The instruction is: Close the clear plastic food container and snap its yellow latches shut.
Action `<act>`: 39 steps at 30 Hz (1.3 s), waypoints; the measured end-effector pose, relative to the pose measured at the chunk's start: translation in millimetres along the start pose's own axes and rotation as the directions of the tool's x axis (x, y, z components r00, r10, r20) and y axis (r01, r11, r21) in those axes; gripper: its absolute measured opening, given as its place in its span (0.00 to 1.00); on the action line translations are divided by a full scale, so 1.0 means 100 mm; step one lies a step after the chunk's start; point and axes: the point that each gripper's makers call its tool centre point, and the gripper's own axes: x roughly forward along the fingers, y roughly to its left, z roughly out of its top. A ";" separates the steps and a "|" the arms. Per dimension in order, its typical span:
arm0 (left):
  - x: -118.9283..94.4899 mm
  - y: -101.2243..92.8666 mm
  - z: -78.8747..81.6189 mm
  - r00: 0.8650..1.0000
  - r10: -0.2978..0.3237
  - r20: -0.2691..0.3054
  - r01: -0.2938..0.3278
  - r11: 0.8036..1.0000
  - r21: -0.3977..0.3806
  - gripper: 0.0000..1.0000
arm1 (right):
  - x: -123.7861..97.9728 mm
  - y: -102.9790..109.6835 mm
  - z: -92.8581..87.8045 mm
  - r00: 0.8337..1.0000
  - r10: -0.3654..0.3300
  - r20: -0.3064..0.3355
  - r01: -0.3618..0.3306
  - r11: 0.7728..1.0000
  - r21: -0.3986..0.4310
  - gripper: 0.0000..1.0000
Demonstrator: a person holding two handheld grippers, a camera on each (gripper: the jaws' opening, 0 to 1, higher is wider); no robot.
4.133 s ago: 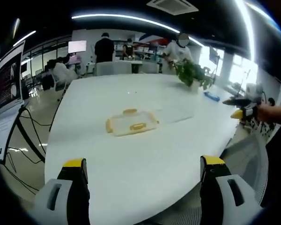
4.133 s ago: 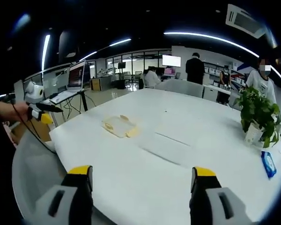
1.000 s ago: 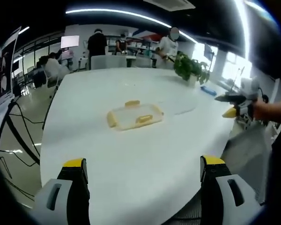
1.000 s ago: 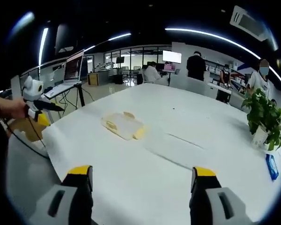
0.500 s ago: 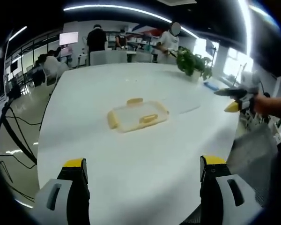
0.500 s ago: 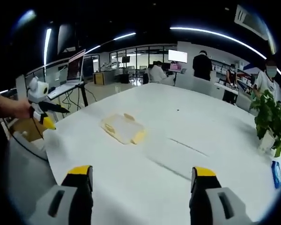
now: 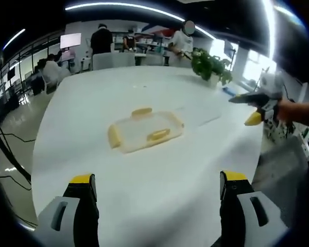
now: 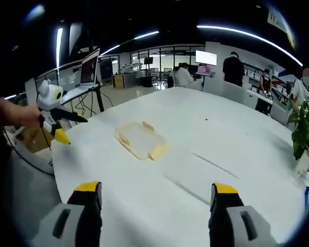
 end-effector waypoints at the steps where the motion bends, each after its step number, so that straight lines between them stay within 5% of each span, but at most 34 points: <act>1: 0.01 0.00 0.00 1.000 -0.002 0.000 0.002 1.000 0.006 0.98 | 0.02 0.00 0.02 1.000 0.005 0.002 -0.005 1.000 0.003 0.88; 20: 0.28 0.16 0.00 0.996 -0.051 -0.068 0.057 0.994 0.092 0.99 | 0.16 -0.13 0.14 1.000 0.006 -0.017 -0.008 0.997 -0.075 0.87; 23: 0.30 0.23 0.01 0.996 -0.046 -0.079 0.055 0.990 0.127 0.99 | 0.24 -0.18 0.10 0.999 -0.014 -0.042 0.008 0.989 -0.149 0.88; 39: 0.45 0.40 -0.02 0.984 -0.083 -0.157 0.117 0.968 0.223 0.99 | 0.59 -0.13 0.26 0.996 0.062 -0.070 -0.076 0.972 -0.224 0.83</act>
